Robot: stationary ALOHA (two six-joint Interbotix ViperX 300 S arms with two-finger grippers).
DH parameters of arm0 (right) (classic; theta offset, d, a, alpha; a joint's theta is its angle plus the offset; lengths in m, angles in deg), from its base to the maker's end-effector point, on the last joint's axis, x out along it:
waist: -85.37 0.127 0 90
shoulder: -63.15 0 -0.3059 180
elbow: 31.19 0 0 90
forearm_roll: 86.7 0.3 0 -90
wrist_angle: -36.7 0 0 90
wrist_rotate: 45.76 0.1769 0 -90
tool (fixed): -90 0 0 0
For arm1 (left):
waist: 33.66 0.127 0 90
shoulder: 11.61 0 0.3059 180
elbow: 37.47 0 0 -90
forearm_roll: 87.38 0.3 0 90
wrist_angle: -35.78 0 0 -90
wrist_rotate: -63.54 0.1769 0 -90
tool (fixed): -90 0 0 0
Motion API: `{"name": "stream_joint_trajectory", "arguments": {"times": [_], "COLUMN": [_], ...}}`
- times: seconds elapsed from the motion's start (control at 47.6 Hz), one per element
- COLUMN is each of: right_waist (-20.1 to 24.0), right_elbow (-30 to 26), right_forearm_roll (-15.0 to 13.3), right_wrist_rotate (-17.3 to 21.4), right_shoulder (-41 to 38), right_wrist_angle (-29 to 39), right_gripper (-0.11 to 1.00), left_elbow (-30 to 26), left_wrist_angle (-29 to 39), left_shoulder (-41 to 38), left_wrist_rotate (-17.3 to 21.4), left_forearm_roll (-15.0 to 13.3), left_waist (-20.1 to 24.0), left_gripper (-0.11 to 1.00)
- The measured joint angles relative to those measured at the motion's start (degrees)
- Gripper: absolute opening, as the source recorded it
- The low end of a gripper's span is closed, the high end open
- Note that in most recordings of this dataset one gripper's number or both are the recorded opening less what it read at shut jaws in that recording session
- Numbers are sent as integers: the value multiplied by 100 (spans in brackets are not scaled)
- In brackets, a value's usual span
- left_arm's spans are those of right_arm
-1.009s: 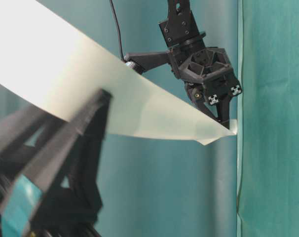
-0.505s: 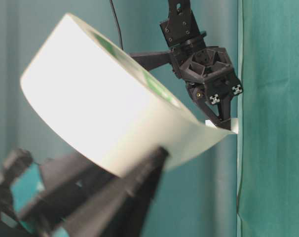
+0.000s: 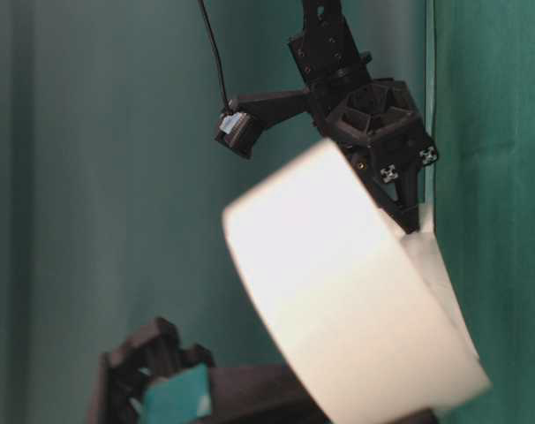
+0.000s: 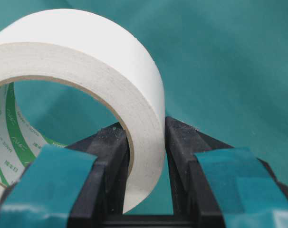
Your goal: Peel off the duct tape with your right arm.
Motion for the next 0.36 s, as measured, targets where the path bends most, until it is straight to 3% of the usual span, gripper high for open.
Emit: {"name": "stream_joint_trajectory", "arguments": {"times": [0.357], "right_waist": [-88], "right_elbow": [255], "right_forearm_roll": [0], "right_wrist_rotate": [0], "right_shoulder": [193], "right_wrist_angle": [79], "right_gripper": [-9], "left_elbow": [334], "left_wrist_angle": [272], "left_shoulder": [0], "left_wrist_rotate": [-316], "left_forearm_roll": [0], "left_waist": [299], "left_gripper": [20]}}
